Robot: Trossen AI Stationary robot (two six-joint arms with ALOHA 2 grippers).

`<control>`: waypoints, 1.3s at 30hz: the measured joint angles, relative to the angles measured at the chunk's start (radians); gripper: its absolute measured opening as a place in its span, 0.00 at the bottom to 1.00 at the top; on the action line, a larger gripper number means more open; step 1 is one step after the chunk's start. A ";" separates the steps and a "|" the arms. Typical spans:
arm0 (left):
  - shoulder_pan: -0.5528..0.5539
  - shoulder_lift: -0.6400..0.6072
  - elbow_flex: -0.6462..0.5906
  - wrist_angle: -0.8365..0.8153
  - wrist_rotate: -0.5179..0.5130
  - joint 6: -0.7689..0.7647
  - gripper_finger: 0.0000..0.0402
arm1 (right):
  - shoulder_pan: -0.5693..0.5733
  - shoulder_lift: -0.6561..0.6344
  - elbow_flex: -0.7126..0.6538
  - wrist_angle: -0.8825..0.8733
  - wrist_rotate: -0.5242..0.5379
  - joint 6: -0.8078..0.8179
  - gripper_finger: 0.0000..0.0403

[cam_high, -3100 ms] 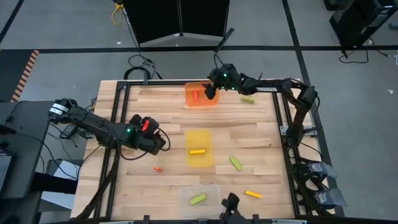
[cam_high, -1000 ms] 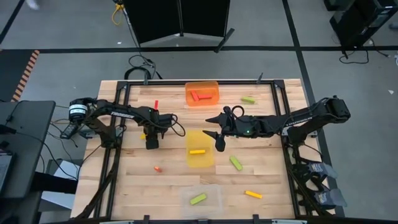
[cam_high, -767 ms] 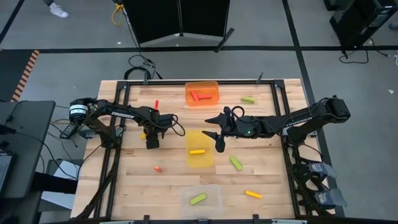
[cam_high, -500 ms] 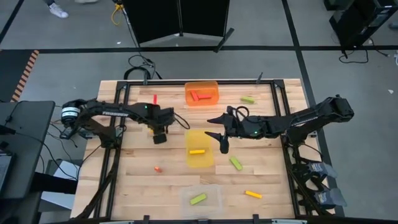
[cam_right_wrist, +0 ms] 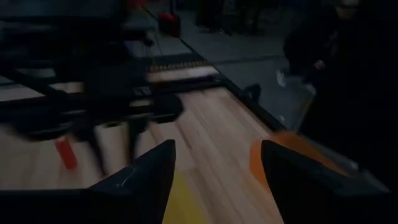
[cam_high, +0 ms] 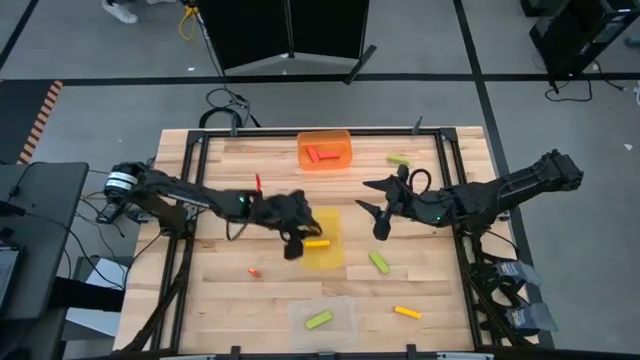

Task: Sort blocks
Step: Put the top yellow block into the yellow bin, then put the bottom green block into the transparent bin

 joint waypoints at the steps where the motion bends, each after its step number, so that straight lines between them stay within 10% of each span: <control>1: -0.013 0.024 0.000 0.044 0.001 -0.007 0.26 | -0.005 -0.002 0.000 -0.025 0.004 0.026 0.62; 9: -0.039 0.211 0.000 0.230 -0.001 -0.109 0.27 | -0.036 0.056 0.000 -0.249 0.006 0.220 0.62; 20: -0.124 0.090 0.001 0.293 -0.070 -0.107 0.79 | 0.001 0.195 0.000 -0.557 -0.184 0.598 0.63; 39: -0.485 -0.200 0.001 0.163 -0.607 -0.054 0.65 | 0.349 0.557 0.000 -0.522 -0.240 1.175 0.64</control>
